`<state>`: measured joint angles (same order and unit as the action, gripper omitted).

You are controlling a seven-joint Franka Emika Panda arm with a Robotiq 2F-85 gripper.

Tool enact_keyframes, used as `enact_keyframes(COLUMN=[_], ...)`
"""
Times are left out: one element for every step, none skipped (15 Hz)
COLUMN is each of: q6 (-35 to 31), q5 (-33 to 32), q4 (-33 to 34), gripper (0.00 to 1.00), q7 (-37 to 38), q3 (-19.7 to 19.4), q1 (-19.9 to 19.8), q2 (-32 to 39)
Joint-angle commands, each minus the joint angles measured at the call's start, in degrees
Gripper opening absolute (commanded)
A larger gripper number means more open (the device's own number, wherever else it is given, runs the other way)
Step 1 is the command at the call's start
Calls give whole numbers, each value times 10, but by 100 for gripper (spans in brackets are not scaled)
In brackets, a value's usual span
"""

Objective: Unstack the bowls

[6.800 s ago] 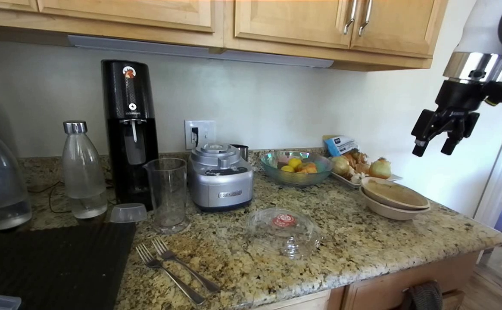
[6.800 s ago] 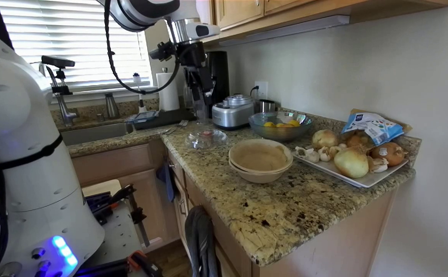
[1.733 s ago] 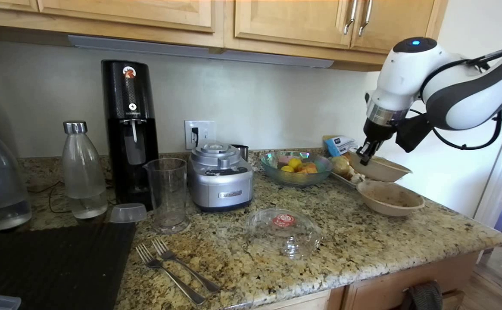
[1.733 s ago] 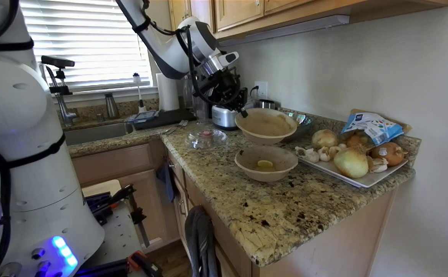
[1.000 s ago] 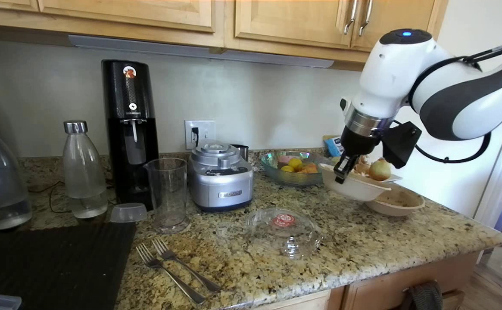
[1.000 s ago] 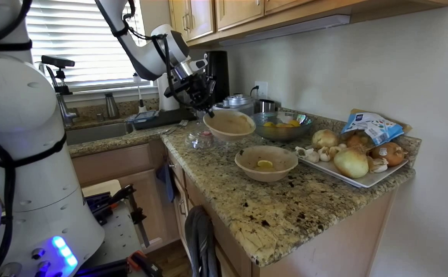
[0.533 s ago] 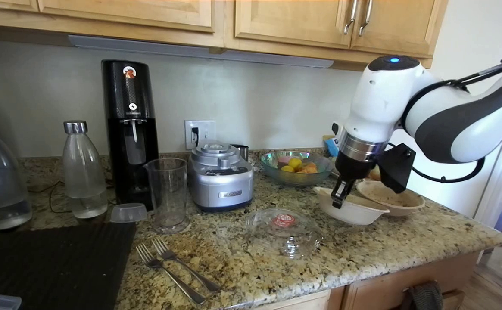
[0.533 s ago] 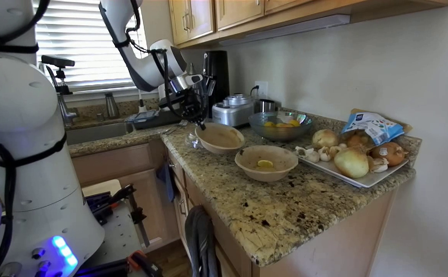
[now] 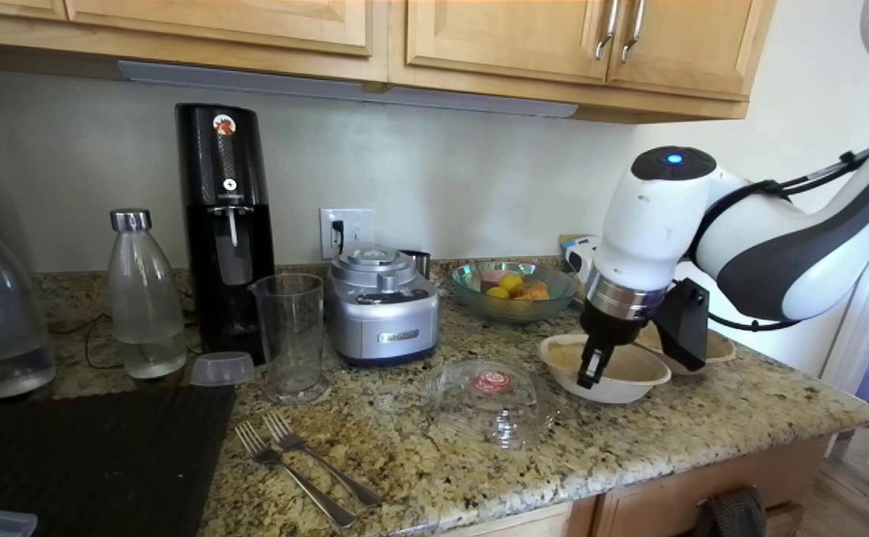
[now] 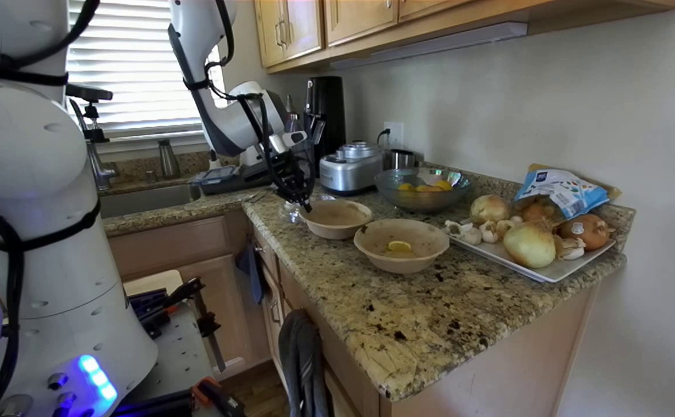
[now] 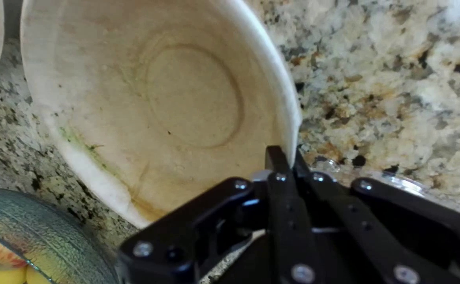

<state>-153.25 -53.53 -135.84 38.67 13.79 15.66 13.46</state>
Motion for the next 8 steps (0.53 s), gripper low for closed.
enact_keyframes(q6=[-20,-18,-15,-11,-8,-6,6,9], q5=[-58,-72,-83,-86,-83,-73,-62,-46], q4=[6,10,13,16,16,16,15,13], gripper=[4,4,4,10,30,36,42,47], q7=[42,50,58,61,57,46,40,25], q3=[-15,-18,-19,-19,-18,-17,-15,-12], q1=[6,6,5,3,1,-2,-3,-7], q2=[18,24,28,31,30,25,19,12])
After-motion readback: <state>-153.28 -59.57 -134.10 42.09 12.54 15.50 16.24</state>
